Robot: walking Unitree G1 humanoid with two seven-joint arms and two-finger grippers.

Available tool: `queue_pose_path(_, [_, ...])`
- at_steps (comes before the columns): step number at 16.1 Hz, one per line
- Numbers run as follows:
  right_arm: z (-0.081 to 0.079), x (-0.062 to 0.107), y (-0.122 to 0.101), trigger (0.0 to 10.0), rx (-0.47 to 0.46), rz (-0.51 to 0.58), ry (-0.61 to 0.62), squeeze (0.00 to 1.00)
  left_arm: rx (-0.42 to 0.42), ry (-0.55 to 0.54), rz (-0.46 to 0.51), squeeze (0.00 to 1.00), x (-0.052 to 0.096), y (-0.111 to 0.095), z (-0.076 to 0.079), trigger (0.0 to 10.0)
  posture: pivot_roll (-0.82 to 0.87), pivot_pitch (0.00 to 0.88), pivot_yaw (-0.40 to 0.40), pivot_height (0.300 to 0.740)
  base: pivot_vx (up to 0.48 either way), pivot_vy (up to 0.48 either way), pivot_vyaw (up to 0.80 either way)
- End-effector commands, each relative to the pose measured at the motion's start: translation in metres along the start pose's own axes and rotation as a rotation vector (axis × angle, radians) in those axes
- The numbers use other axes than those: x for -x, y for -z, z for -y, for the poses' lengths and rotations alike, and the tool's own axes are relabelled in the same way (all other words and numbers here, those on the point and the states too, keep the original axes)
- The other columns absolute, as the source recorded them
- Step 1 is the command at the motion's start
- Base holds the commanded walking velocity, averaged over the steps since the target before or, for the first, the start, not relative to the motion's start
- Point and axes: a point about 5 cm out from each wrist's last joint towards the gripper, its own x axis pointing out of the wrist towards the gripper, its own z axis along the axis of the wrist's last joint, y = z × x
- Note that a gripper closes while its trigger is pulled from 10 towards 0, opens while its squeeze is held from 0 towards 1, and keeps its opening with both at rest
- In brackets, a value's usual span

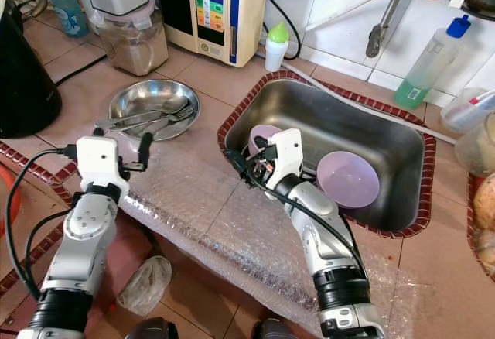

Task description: Kitchen organization

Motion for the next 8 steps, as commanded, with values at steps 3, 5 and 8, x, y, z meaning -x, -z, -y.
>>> queue_pose_path(3, [0.000,0.000,-0.003,10.0,0.007,0.007,0.003,0.00,0.025,0.132,0.000,0.00,0.000,0.000,0.021,10.0,0.02,0.045,-0.046,0.740,0.000,0.000,0.00])
queue_pose_path(5, [0.000,-0.001,-0.003,10.0,0.007,0.007,0.004,0.00,0.022,0.196,-0.006,0.00,0.002,0.003,0.031,10.0,0.02,0.045,-0.046,0.740,0.000,0.000,0.00])
queue_pose_path(8, [0.000,-0.001,-0.003,10.0,0.007,0.008,0.004,0.00,-0.004,0.109,0.057,0.00,0.001,-0.006,0.020,10.0,0.02,0.045,-0.046,0.740,0.000,0.000,0.00])
